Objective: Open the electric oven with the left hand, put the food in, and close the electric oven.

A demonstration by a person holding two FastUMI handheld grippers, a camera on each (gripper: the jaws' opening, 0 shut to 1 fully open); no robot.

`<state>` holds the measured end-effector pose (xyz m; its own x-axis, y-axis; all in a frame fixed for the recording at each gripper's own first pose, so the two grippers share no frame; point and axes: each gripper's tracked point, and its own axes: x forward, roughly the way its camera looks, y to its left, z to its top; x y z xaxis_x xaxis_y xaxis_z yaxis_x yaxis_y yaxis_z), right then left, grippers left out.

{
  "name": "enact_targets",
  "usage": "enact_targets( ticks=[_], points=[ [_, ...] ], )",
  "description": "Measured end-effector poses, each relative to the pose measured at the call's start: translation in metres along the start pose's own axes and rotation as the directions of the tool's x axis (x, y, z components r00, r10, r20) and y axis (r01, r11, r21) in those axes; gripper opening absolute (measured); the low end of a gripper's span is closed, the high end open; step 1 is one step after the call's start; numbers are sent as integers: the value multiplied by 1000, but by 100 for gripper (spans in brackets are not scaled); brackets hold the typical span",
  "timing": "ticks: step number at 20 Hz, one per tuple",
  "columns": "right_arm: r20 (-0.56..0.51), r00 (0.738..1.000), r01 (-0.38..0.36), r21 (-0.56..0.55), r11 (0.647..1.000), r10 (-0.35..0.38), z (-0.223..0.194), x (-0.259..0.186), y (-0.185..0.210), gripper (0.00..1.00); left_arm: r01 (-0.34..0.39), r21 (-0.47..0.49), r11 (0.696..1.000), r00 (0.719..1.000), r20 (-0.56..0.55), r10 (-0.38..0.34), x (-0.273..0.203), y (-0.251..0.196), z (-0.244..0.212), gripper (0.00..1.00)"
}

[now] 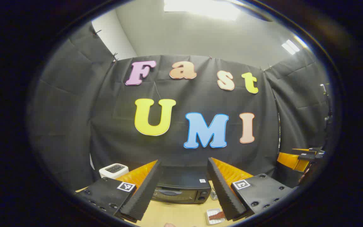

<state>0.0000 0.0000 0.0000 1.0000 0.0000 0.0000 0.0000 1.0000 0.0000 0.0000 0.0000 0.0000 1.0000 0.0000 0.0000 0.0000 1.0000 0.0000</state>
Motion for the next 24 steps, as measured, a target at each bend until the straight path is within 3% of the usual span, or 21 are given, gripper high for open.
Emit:
enact_targets(
  ticks=[2, 3, 4, 6, 7, 8, 13, 15, 19, 20, 23, 24],
  points=[
    [5, 1000, -9, -5, 1000, 9, 2, 1, 2, 98, -3, -1, 1000, 1000, -7, 3, 0, 1, -1, 100],
    [10, 1000, -7, -5, 1000, 7, 3, 3, 4, 97, 2, -4, 1000, 1000, -10, -2, 0, 1, -3, 92],
    [16, 1000, -3, -6, 1000, 3, 5, 4, 6, 97, 16, -8, 1000, 1000, -11, -16, 2, 0, -2, 100],
    [10, 1000, 11, -3, 1000, -10, 5, 6, 14, 97, 40, -9, 999, 999, -17, -41, 8, 0, -1, 91],
    [13, 1000, 14, 1, 1000, -14, 7, 7, 17, 97, 53, -8, 999, 999, -9, -53, 10, 1, 1, 96],
    [17, 1000, 18, 4, 1000, -18, 9, 8, 21, 97, 61, -5, 998, 998, -1, -61, 14, 3, 4, 93],
    [33, 998, 49, -5, 999, -49, 10, 12, 27, 97, 83, -3, 997, 997, 0, -83, 22, 12, 4, 100],
    [31, 998, 46, -8, 999, -46, 9, 15, 32, 97, 80, -6, 997, 997, -5, -80, 26, 18, 1, 97],
    [16, 999, 52, -15, 999, -52, 2, 20, 34, 97, 81, -8, 997, 995, -54, -81, 42, 24, -19, 96],
    [10, 999, 54, -22, 998, -54, -1, 22, 35, 97, 86, -5, 996, 994, -66, -86, 49, 25, -25, 92],
    [-11, 998, 66, -33, 997, -67, -11, 25, 34, 97, 108, -4, 994, 986, -124, -108, 70, 25, -56, 92],
    [-20, 997, 69, -37, 997, -69, -15, 27, 33, 97, 114, -6, 993, 983, -147, -114, 77, 25, -67, 96]
  ],
)
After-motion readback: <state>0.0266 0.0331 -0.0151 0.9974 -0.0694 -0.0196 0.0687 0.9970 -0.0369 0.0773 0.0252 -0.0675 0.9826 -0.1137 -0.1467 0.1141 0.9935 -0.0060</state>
